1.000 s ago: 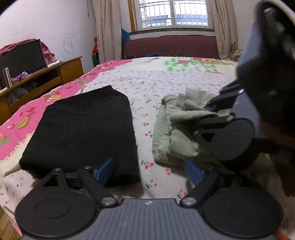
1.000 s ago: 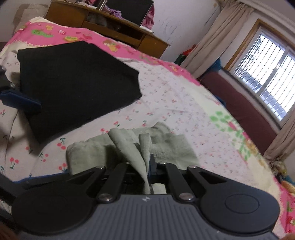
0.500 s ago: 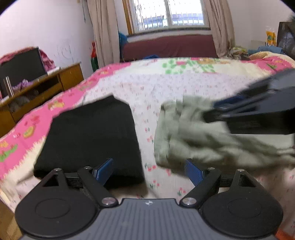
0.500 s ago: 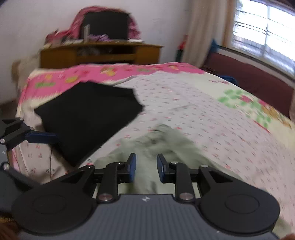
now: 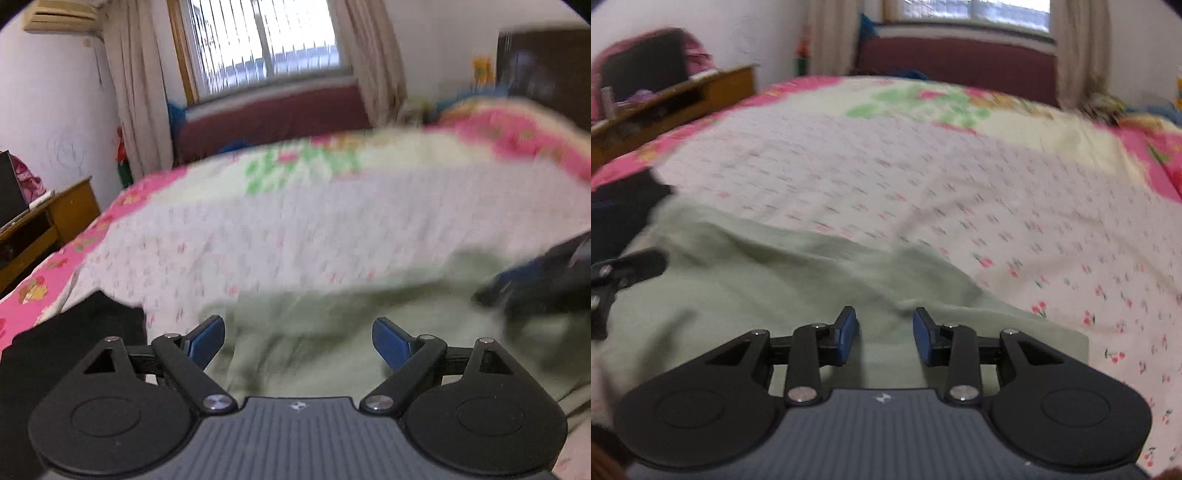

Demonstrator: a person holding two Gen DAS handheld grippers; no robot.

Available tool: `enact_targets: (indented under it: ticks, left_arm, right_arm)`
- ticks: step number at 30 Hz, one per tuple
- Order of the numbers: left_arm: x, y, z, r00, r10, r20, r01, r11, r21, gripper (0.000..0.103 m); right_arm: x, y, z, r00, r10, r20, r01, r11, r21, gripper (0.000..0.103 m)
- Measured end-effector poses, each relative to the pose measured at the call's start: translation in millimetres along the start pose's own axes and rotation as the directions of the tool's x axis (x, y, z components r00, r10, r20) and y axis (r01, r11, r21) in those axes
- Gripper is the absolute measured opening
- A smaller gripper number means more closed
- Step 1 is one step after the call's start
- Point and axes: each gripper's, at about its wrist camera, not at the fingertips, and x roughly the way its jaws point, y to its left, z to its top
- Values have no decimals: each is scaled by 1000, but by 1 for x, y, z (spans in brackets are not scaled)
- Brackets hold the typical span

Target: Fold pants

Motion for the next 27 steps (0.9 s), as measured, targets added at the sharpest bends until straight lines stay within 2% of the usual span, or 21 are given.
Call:
enact_targets:
  ticks: [2, 4, 6, 7, 11, 13, 16, 18, 20, 23, 25, 27]
  left_arm:
    - [18, 1, -9, 994, 52, -95, -50, 998, 24, 100]
    - [23, 9, -19, 986, 68, -150, -68, 998, 6, 102]
    - [18, 17, -22, 985, 56, -163, -63, 997, -41, 102]
    - [16, 19, -22, 984, 62, -167, -71, 996, -49, 103]
    - [6, 6, -15, 983, 129, -132, -130, 991, -3, 102]
    - [0, -5, -9, 988, 115, -100, -113, 993, 22, 102]
    - [-7, -25, -3, 994, 73, -80, -70, 996, 47, 102]
    - [-11, -39, -2, 996, 59, -69, -53, 996, 75, 102]
    - [-13, -49, 0, 997, 46, -66, -40, 994, 97, 102]
    - [-11, -61, 2, 997, 36, -72, -27, 991, 131, 102]
    - [-11, -64, 4, 997, 34, -70, -24, 989, 145, 102]
    - [-9, -66, 6, 997, 33, -73, -21, 988, 151, 102]
  right_arm:
    - [2, -18, -1, 1000, 17, 11, -18, 997, 78, 27]
    - [-10, -29, -2, 999, 25, 29, -28, 993, 117, 27]
    - [-30, -38, -5, 998, 9, 55, -16, 992, 125, 35]
    - [-43, -45, -9, 998, 5, 69, -14, 991, 134, 35]
    - [-89, -83, -33, 997, -28, 76, 9, 973, 230, 37]
    - [-100, -101, -47, 999, -22, 41, 9, 955, 296, 40]
    - [-100, -122, -67, 999, 41, -6, -35, 921, 389, 40]
    - [-98, -132, -76, 993, 117, 9, -108, 876, 470, 40]
    - [-91, -137, -78, 973, 226, 42, -215, 827, 519, 40]
    - [-77, -136, -75, 936, 350, 26, -309, 786, 536, 40]
    - [-67, -139, -75, 933, 361, -2, -305, 791, 530, 39]
    - [-57, -142, -78, 920, 391, 14, -326, 748, 579, 38]
